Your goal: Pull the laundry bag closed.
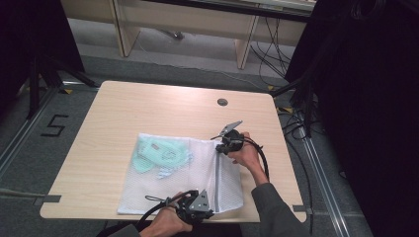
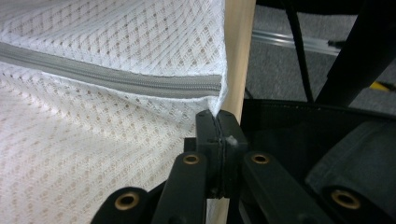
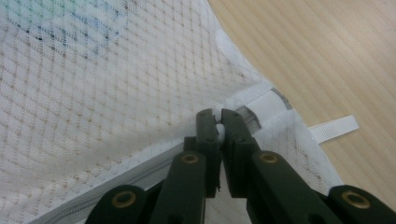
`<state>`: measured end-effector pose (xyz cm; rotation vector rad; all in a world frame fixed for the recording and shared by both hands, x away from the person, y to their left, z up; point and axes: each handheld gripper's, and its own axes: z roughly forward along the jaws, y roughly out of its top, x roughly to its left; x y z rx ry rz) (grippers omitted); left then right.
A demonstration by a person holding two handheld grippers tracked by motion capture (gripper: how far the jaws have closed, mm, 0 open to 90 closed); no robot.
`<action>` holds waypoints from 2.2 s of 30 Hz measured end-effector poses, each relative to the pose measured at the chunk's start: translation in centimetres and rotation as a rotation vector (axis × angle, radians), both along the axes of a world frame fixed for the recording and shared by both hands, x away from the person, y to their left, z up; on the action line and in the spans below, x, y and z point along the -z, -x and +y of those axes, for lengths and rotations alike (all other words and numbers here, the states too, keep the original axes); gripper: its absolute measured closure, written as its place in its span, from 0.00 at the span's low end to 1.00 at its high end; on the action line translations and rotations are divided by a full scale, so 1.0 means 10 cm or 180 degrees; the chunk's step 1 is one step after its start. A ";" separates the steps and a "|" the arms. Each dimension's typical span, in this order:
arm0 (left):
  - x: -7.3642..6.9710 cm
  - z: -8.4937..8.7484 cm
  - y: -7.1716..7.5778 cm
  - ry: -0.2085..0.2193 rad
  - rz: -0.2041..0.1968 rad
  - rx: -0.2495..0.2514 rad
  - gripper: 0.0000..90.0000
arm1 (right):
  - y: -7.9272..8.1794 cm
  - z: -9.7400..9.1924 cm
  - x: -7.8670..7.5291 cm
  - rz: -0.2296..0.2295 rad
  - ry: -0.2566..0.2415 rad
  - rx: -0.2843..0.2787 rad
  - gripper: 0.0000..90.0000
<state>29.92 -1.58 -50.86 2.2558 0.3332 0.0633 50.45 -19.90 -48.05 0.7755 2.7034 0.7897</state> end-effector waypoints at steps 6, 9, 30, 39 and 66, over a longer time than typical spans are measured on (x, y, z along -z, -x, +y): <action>0.00 0.01 0.00 -0.0022 -0.0006 0.0020 0.99 | -0.02 0.01 -0.01 0.0045 0.0027 0.0016 0.96; 0.01 0.01 0.00 0.0016 0.0029 -0.0007 0.99 | -0.03 0.01 0.00 0.0003 -0.0006 0.0067 0.96; -0.02 0.03 0.00 0.0040 0.0059 0.0000 0.99 | -0.10 -0.04 0.00 -0.0078 -0.0078 0.0255 0.96; 0.00 0.04 -0.03 0.0001 0.0022 -0.0029 0.99 | -0.11 -0.03 0.01 -0.0181 -0.0107 0.0285 0.96; -0.02 0.03 -0.09 -0.0002 -0.0030 -0.0145 0.89 | -0.12 0.06 0.03 -0.0343 -0.0058 0.0413 0.86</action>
